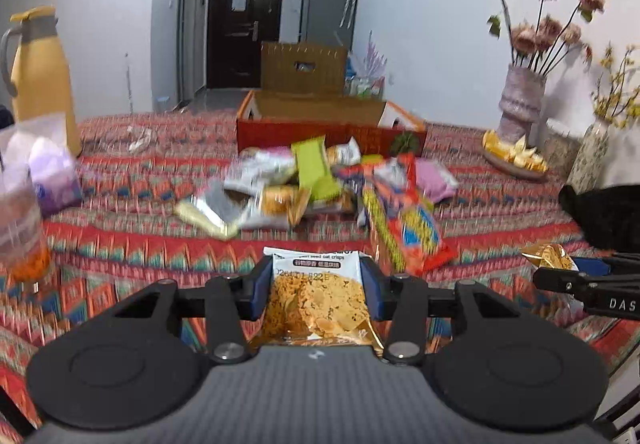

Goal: Organize snacks
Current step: 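Carry both held cracker packets into the cardboard box and open both tools, then return both tools to the pile and grasp a white snack packet each, then lower both held white packets into the box and open both tools, then grasp a silver snack bag with left tool while right tool grasps a white packet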

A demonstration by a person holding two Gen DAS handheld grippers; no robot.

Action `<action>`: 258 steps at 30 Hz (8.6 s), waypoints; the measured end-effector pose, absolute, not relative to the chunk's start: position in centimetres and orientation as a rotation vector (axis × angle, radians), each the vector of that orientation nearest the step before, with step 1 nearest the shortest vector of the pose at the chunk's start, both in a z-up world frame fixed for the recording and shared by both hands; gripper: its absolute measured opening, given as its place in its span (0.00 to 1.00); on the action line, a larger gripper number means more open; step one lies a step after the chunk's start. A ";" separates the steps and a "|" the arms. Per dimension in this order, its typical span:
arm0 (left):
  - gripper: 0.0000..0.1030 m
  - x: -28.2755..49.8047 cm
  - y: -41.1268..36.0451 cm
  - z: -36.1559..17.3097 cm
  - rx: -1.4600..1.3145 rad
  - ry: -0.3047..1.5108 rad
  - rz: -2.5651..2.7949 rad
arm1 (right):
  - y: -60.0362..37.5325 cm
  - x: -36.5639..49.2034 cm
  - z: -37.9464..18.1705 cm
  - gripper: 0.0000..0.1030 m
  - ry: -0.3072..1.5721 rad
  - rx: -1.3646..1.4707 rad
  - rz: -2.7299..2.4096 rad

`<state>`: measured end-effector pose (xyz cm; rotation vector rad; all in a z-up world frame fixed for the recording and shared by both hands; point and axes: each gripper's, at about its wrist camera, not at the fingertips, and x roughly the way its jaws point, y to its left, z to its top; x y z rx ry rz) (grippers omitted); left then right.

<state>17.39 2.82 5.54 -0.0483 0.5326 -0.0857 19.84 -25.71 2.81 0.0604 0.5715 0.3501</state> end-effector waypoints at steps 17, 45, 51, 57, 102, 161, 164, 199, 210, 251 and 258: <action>0.45 39.8 5.6 13.3 -0.031 0.376 -0.058 | -25.4 42.2 12.2 0.44 0.415 -0.040 0.439; 0.82 71.1 8.4 2.7 -0.026 0.685 -0.016 | -14.4 76.2 2.3 0.85 0.778 -0.191 0.241; 0.97 67.4 8.6 8.5 -0.068 0.551 0.003 | -15.4 72.0 5.4 0.86 0.653 -0.201 0.202; 1.00 59.8 7.7 15.5 -0.044 0.474 -0.036 | -16.9 65.4 11.6 0.94 0.566 -0.167 0.208; 1.00 11.3 8.0 3.2 -0.117 0.526 -0.082 | -23.1 13.8 -0.1 1.00 0.541 0.085 0.405; 0.40 34.6 6.5 -0.9 0.090 0.564 -0.062 | -20.6 29.9 1.1 0.36 0.566 0.045 0.477; 0.40 30.8 6.8 0.3 -0.011 0.566 -0.072 | -21.1 28.4 0.9 0.36 0.564 0.058 0.485; 0.40 41.6 1.6 14.8 0.001 0.361 -0.205 | -24.9 41.6 12.7 0.36 0.445 0.090 0.533; 0.40 66.8 2.2 7.1 -0.016 0.689 -0.109 | -17.7 70.6 6.3 0.36 0.843 0.094 0.390; 1.00 26.6 3.6 20.3 0.048 0.332 -0.125 | -25.7 36.1 19.8 0.95 0.488 -0.011 0.402; 1.00 15.1 3.7 14.0 0.009 0.253 -0.100 | -27.3 24.0 15.1 1.00 0.374 -0.002 0.402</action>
